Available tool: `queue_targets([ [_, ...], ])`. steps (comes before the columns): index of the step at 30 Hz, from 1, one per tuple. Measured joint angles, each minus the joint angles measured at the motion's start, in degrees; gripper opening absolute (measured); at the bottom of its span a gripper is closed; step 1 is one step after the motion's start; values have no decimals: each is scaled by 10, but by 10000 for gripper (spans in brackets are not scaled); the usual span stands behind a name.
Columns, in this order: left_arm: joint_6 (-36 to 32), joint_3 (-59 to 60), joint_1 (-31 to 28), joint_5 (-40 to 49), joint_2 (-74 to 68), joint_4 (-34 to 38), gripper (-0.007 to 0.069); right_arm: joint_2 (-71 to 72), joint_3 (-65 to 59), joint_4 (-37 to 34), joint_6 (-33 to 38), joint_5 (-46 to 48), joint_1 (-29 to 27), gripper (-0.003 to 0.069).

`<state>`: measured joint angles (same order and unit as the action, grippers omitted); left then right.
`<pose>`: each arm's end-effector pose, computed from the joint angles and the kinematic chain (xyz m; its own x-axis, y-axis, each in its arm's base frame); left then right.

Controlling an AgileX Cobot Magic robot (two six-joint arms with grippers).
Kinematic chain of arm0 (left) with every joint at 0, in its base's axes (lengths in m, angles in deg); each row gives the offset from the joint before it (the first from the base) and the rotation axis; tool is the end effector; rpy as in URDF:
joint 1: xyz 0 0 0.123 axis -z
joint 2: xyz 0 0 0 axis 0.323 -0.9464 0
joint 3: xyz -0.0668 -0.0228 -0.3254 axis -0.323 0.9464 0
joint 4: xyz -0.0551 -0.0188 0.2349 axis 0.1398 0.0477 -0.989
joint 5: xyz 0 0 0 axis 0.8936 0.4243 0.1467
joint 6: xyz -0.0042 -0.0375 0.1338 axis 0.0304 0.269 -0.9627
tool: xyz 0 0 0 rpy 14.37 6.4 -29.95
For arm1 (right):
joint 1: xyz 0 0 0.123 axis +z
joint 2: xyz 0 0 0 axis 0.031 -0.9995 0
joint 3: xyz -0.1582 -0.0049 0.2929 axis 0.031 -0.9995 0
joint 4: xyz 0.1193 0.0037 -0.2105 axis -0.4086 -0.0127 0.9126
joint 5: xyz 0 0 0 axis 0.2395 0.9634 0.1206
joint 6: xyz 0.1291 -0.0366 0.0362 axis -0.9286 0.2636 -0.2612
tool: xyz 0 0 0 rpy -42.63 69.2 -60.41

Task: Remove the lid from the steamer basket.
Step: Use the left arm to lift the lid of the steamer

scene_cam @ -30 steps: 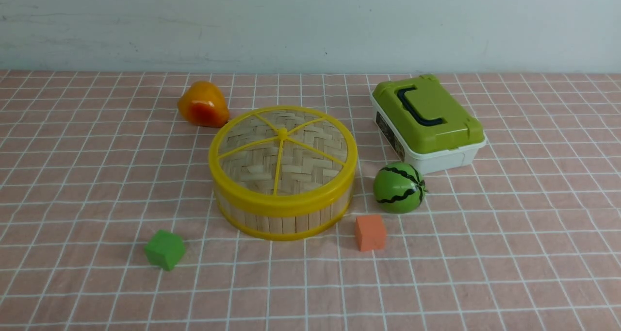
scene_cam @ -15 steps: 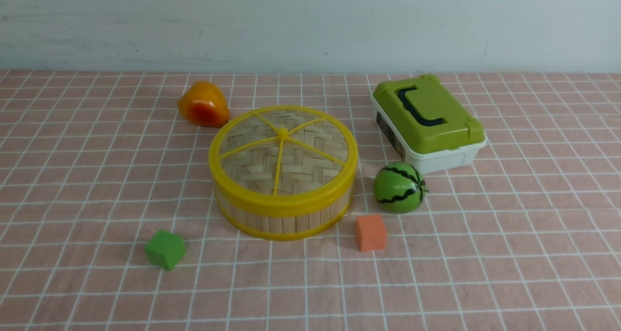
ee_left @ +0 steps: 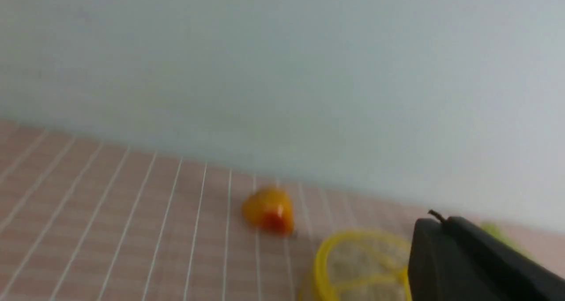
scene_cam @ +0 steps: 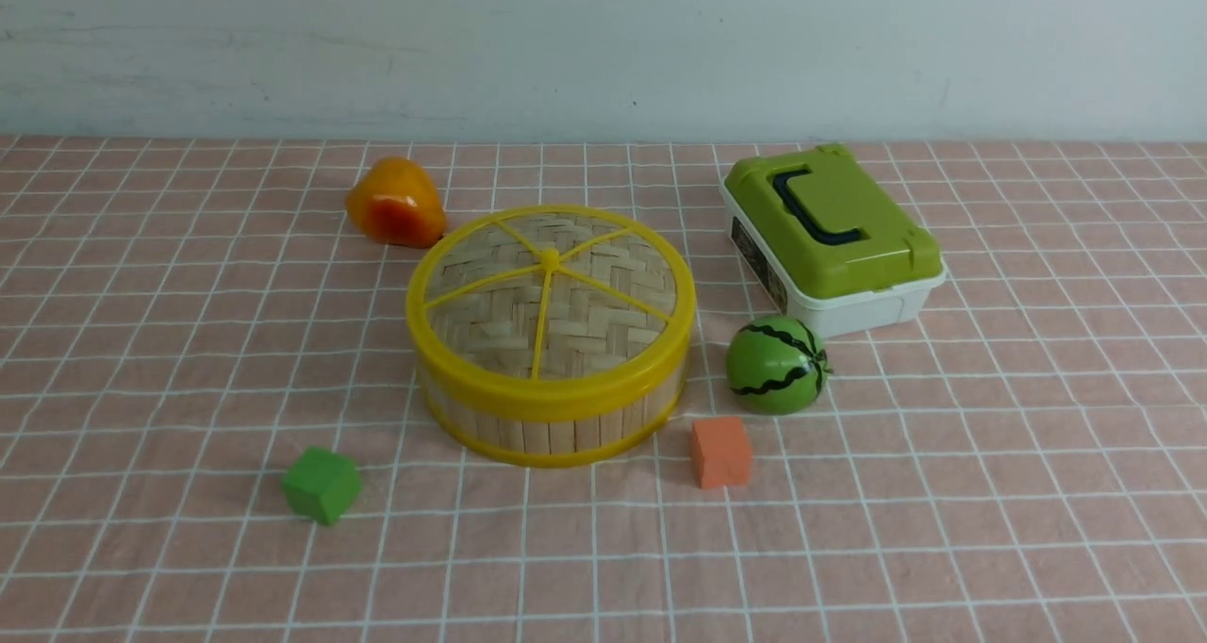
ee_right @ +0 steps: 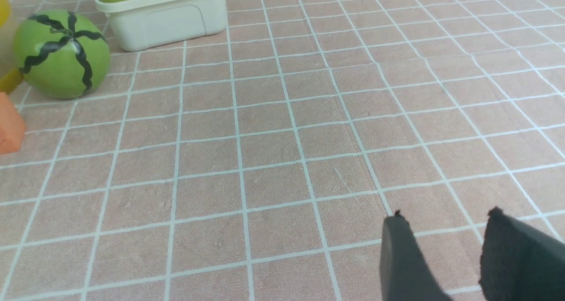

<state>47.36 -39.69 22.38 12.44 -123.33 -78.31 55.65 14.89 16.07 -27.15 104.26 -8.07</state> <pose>0.1293 -0.0137 0.4163 -0.2253 -0.3146 -0.9221 0.0291 0.9438 -0.3291 0.0395 -0.0033 0.1581 -0.2852 0.1462 -0.9472 0.1364 0.9844 0.1109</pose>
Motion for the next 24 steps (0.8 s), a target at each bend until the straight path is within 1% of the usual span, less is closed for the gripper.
queue_targets([
  [1,-24,-33,0,57,-52,21,-13,0,0,0,0,0,0,241],
  [2,-51,-55,0,93,-87,41,-13,0,0,0,0,0,0,241],
  [3,-57,-63,0,106,-94,51,-13,0,0,0,0,0,0,241],
  [4,-111,-88,0,152,-146,91,-13,0,0,1,0,0,0,241],
  [5,-131,-97,0,162,-164,110,-13,0,0,1,0,0,0,241],
  [6,-179,-120,0,197,-209,165,-13,0,0,1,0,0,0,241],
  [7,-185,-125,0,205,-220,179,-13,0,0,1,0,0,0,241],
  [8,-220,-144,2,233,-258,224,-13,0,0,1,0,0,0,241],
  [9,-235,-157,8,244,-283,246,-13,0,0,1,0,0,0,241],
  [10,-246,-175,20,251,-311,259,-13,0,0,1,0,0,0,241],
  [12,-250,-192,34,255,-332,261,-13,0,0,0,0,0,0,241],
  [14,-238,-244,81,259,-384,244,-13,0,0,0,0,0,0,241],
  [15,-230,-257,92,259,-397,234,-13,0,0,0,0,0,0,241],
  [16,-212,-287,115,261,-421,208,-13,0,0,0,0,0,0,241],
  [17,-206,-297,122,262,-430,194,-13,0,0,0,0,0,0,241],
  [18,-185,-339,146,265,-467,155,-13,0,0,0,0,0,0,241],
  [20,-150,-395,178,275,-515,93,-12,0,0,0,0,0,0,241],
  [21,-129,-436,192,286,-549,50,-6,0,0,0,0,0,0,241],
  [22,-126,-441,197,288,-554,44,0,0,0,0,0,0,0,241],
  [24,-109,-493,214,307,-597,-9,32,0,0,0,0,0,0,241],
])
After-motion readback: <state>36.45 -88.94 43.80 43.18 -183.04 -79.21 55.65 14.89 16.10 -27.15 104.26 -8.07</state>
